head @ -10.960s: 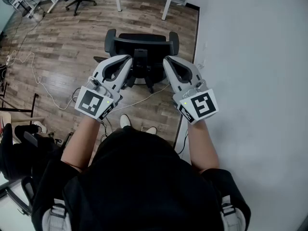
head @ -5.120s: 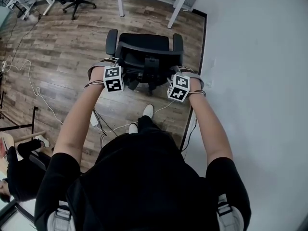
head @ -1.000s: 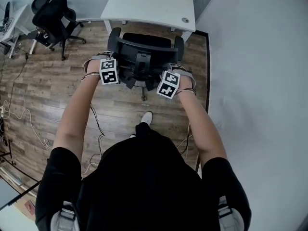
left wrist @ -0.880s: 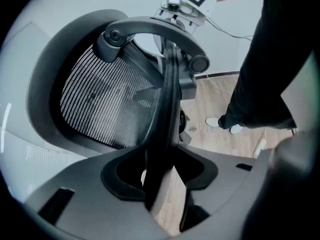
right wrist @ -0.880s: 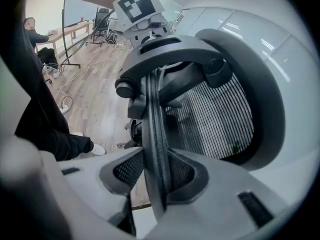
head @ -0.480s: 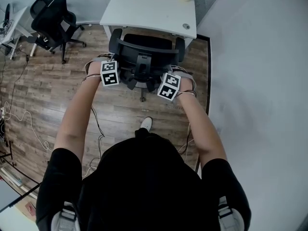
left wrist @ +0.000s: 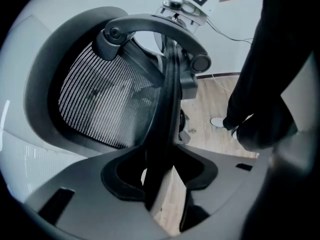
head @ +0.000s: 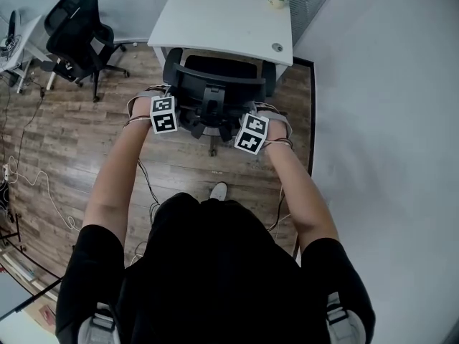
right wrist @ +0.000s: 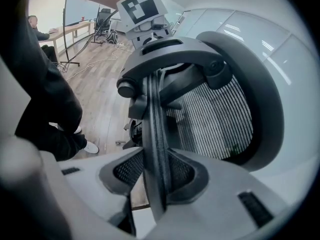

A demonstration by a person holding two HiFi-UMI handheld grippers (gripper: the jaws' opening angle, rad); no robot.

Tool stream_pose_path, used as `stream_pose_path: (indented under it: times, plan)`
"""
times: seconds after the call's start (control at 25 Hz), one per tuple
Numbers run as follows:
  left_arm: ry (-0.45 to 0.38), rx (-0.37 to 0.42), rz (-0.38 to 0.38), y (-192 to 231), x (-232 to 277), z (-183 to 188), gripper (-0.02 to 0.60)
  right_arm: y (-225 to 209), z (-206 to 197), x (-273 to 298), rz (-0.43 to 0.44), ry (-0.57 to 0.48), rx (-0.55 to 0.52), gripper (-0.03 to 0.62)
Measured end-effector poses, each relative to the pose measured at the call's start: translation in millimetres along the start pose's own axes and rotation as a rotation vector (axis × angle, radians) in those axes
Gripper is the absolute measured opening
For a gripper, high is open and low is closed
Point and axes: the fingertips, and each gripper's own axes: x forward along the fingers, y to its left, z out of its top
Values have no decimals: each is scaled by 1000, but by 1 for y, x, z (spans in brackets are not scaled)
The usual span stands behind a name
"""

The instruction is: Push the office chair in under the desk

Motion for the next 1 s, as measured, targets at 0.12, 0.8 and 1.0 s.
stream_pose_path:
  times: [0.12, 0.8, 1.0]
  plan:
    - [-6, 5, 0, 8, 1, -8, 169, -7, 8, 3, -2, 0, 3, 137]
    - [-144, 29, -2, 10, -8, -3, 192, -2, 6, 4, 36, 52, 53, 153]
    - [-234, -19, 29, 11, -33, 0, 222, -7, 17, -27, 34, 7, 107, 156]
